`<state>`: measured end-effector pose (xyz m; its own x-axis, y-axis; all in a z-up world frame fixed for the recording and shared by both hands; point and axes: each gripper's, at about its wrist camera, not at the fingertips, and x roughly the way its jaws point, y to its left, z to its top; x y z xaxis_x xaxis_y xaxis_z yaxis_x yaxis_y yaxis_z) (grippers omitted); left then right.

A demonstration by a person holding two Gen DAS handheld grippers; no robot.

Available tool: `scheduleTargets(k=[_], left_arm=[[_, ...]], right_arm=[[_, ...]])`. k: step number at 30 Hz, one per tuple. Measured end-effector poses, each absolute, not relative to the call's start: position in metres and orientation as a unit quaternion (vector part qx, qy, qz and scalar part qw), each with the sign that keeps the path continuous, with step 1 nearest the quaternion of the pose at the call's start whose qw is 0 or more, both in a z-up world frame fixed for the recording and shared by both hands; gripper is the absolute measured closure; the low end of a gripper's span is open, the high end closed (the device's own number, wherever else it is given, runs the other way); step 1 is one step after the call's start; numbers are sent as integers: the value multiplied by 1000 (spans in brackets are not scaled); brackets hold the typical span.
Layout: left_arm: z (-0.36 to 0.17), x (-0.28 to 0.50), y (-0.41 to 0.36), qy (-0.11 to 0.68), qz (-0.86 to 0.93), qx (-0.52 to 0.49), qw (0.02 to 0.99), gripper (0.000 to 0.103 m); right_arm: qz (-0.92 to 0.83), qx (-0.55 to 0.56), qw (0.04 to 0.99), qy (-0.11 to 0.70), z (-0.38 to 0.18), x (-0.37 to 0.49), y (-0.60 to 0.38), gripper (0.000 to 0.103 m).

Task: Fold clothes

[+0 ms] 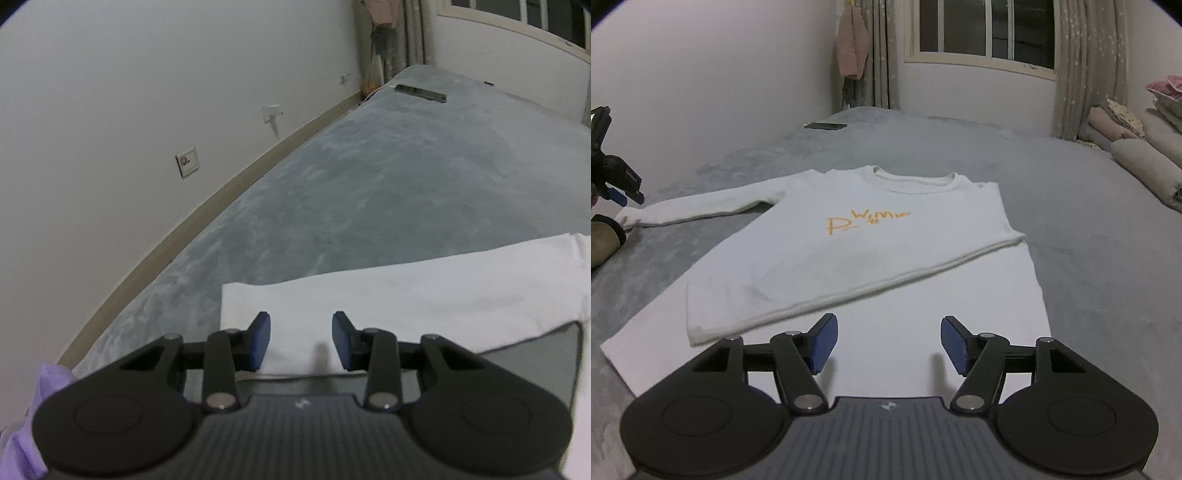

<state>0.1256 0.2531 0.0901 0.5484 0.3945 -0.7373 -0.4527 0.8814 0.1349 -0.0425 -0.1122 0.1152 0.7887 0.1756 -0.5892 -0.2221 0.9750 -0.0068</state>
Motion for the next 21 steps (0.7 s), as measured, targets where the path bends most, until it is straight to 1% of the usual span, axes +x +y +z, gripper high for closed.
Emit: scheduleTargets(k=[13,21], left_arm=[[82,136,270,407,258,-50,875,68],[71,140,278,418,250,-73,870,67]], right_arm=[[115,-36,943,312,109,-44,-108,40],[115,-36,942,313,107,-44,-104,39]])
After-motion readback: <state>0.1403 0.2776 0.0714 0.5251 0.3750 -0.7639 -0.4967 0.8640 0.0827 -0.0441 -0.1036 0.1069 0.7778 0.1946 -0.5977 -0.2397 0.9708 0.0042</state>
